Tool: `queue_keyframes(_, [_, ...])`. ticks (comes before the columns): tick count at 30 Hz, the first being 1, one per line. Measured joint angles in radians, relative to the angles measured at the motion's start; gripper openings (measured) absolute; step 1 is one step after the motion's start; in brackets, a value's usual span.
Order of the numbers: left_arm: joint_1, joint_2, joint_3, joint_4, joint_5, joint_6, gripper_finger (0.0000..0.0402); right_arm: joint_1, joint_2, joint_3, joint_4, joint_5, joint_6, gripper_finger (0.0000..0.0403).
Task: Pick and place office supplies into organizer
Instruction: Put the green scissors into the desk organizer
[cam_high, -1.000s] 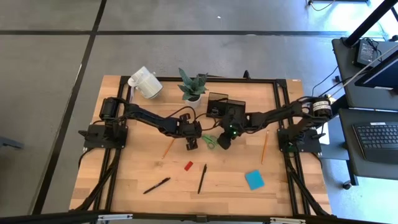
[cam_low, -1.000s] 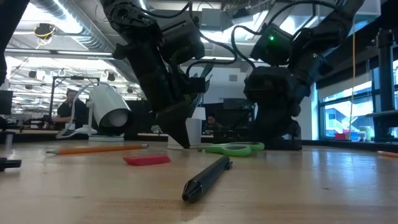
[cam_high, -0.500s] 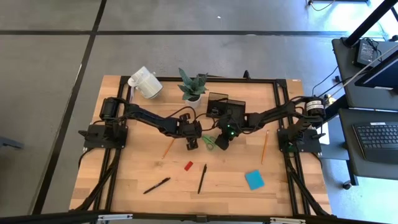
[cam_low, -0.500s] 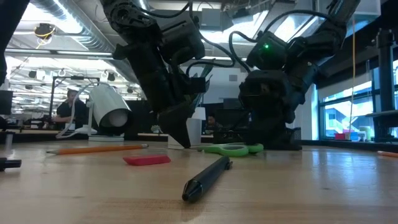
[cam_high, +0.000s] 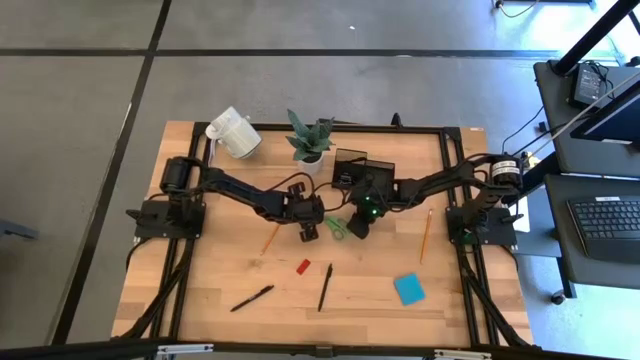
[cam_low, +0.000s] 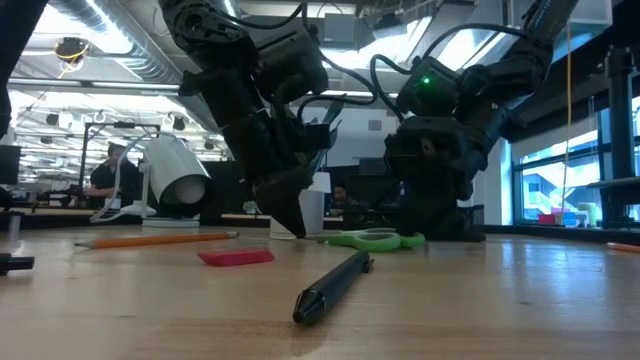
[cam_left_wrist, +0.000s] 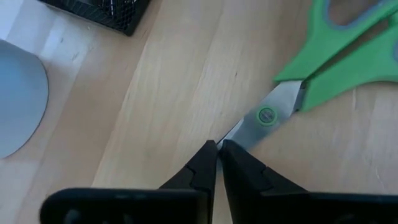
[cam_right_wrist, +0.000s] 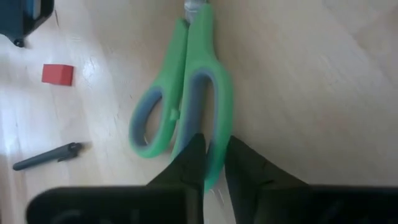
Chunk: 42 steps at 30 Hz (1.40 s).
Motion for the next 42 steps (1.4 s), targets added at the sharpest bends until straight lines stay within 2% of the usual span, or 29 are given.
queue_keyframes(6, [-0.020, -0.086, -0.005, -0.025, -0.003, 0.035, 0.0045, 0.000, -0.062, 0.000, -0.048, 0.093, -0.092, 0.0042])
queue_keyframes(11, [-0.040, -0.178, -0.004, -0.058, -0.033, 0.038, 0.0061, 0.003, -0.128, -0.001, -0.122, 0.117, -0.147, 0.0037])
queue_keyframes(17, [-0.092, -0.278, -0.002, -0.127, -0.109, 0.003, 0.0068, 0.001, -0.207, -0.001, -0.220, 0.225, -0.207, 0.0037])
queue_keyframes(21, [-0.127, -0.341, 0.000, -0.204, -0.178, -0.057, 0.0066, 0.002, -0.244, 0.015, -0.255, 0.242, -0.259, 0.0037])
queue_keyframes(23, [-0.143, -0.367, 0.000, -0.271, -0.205, -0.111, 0.0067, 0.011, -0.256, 0.046, -0.304, 0.286, -0.286, 0.0037])
queue_keyframes(27, [-0.150, -0.387, -0.009, -0.386, -0.224, -0.240, 0.0072, 0.045, -0.271, 0.161, -0.513, 0.467, -0.377, 0.0037])
queue_keyframes(34, [-0.137, -0.406, -0.151, -0.378, -0.235, -0.415, 0.0072, 0.131, -0.274, 0.405, -0.863, 0.843, -0.565, 0.0037])
queue_keyframes(38, [-0.121, -0.408, -0.206, -0.368, -0.235, -0.481, 0.0072, 0.150, -0.272, 0.511, -0.985, 1.048, -0.727, 0.0037])
queue_keyframes(42, [-0.110, -0.408, -0.226, -0.371, -0.235, -0.505, 0.0072, 0.134, -0.272, 0.541, -1.002, 1.207, -0.981, 0.0037])
